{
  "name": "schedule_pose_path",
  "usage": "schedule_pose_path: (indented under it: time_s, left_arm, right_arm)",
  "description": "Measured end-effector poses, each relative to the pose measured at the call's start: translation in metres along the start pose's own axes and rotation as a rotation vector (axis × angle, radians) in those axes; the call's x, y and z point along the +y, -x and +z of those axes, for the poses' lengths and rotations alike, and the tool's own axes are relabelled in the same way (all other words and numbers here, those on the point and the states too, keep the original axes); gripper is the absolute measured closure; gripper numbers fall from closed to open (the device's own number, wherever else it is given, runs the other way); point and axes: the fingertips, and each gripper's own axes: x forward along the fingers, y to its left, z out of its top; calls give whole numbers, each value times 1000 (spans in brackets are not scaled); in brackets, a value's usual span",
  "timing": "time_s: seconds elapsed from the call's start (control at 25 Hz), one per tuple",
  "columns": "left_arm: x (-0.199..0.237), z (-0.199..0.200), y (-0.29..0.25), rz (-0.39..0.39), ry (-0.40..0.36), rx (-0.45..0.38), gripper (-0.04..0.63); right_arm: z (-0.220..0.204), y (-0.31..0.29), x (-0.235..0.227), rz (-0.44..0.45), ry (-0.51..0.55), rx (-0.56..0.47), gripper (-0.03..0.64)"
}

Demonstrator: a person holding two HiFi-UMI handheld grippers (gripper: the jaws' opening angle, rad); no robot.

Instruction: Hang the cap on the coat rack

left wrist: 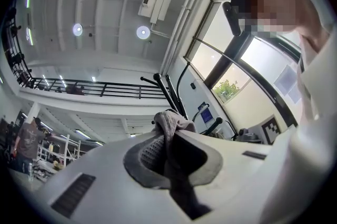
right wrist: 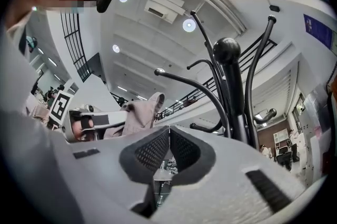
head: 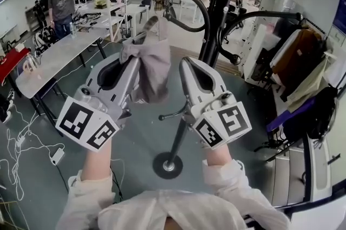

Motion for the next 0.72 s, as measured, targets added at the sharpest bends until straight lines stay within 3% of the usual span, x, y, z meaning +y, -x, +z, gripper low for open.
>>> schedule_pose_path:
  time_s: [0.4,0.72]
  left_arm:
    - [24,29,-1,36,1,-59,568]
    - [32,64,1,19,6,-152,569]
  right_arm:
    - [30,-20,13,32,43,-76,614]
    - [34,-28,24,63,113,-105,614]
